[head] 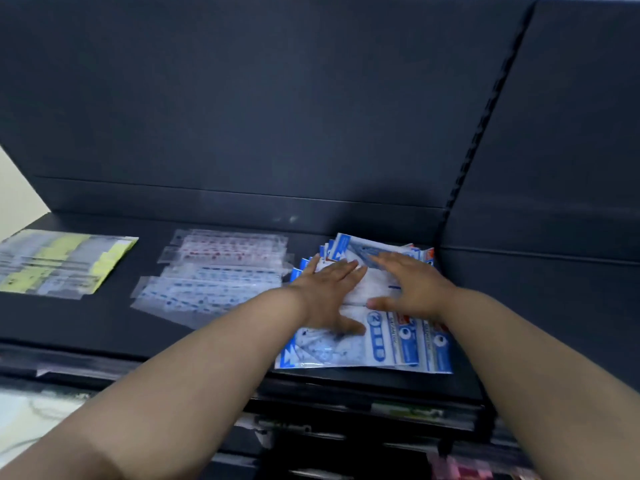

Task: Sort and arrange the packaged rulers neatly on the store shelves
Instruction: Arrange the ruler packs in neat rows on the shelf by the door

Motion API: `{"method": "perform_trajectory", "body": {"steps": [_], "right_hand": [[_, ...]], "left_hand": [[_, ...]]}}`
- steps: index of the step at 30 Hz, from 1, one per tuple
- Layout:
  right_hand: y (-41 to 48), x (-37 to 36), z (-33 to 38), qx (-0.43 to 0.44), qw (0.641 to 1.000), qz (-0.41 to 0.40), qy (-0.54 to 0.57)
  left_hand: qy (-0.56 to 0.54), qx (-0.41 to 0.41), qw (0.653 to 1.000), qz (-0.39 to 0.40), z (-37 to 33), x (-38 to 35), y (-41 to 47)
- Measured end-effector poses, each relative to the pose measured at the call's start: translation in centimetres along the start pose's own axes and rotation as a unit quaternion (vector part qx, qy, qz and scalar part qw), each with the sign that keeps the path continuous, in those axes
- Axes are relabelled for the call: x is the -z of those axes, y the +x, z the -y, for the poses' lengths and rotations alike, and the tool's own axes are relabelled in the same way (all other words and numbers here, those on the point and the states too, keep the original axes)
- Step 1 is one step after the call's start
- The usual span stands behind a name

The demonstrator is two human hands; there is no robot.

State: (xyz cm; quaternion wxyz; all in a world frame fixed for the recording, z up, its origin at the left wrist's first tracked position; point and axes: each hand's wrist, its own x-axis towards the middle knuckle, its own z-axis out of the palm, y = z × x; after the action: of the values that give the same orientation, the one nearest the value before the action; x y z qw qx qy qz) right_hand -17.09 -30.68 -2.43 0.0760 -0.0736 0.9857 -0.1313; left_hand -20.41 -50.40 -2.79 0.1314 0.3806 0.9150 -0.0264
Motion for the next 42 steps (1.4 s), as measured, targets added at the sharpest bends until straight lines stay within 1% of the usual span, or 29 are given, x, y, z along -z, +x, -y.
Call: {"method": "perform_trajectory", "body": {"steps": [3, 4, 11, 13, 18, 22, 25, 27, 29, 32, 35, 37, 40, 42], "right_hand": [[-1.1, 0.3, -1.4, 0.012, 0.994, 0.094, -0.062], [-1.3, 0.3, -1.6, 0.010, 0.991, 0.115, -0.075], [-1.5, 1.3, -1.6, -0.015, 0.985, 0.130, -0.109], [-1.5, 1.8, -1.6, -0.024, 0.984, 0.135, -0.116], [-1.8, 2.9, -1.6, -0.030, 0.981, 0.116, -0.152], [-2.2, 2.9, -0.4, -0.002, 0.980, 0.111, -0.168], [-2.6, 2.1, 0.7, -0.003, 0.982, 0.104, -0.157], [-2.9, 1.9, 1.0, -0.010, 0.984, 0.092, -0.152], [-3.3, 2.0, 1.0, -0.014, 0.984, 0.087, -0.156], [-3.7, 2.2, 0.8, -0.007, 0.984, 0.074, -0.163], [-3.9, 1.8, 1.0, -0.010, 0.986, 0.076, -0.151], [-4.0, 1.9, 1.1, -0.012, 0.986, 0.073, -0.147], [-4.0, 2.4, 0.9, -0.006, 0.983, 0.021, -0.185], [-4.1, 2.4, 0.6, -0.006, 0.979, 0.003, -0.205]], "left_hand": [[-0.035, 0.047, 0.998, 0.037, -1.2, 0.9, 0.2], [-0.040, 0.060, 0.997, 0.042, -1.6, 1.2, 0.3], [0.012, 0.100, 0.994, 0.034, -4.0, 2.1, 1.4], [0.007, 0.105, 0.994, 0.032, -4.3, 2.1, 1.8], [-0.007, 0.099, 0.995, 0.014, -4.5, 2.1, 2.5], [0.034, 0.081, 0.996, -0.008, -4.6, 2.6, 2.6], [0.071, 0.055, 0.995, -0.049, -4.9, 3.1, 2.2], [0.092, 0.037, 0.993, -0.060, -5.0, 3.3, 1.8], [0.099, 0.021, 0.994, -0.039, -4.7, 3.5, 1.4], [0.164, 0.000, 0.986, 0.004, -4.5, 3.3, 0.9], [0.159, 0.018, 0.987, 0.011, -5.0, 2.4, 0.8], [0.142, 0.030, 0.989, -0.016, -5.2, 2.0, 0.7], [0.145, 0.040, 0.985, -0.080, -5.4, 2.1, 0.6], [0.140, 0.045, 0.985, -0.090, -5.4, 2.2, 0.5]]}}
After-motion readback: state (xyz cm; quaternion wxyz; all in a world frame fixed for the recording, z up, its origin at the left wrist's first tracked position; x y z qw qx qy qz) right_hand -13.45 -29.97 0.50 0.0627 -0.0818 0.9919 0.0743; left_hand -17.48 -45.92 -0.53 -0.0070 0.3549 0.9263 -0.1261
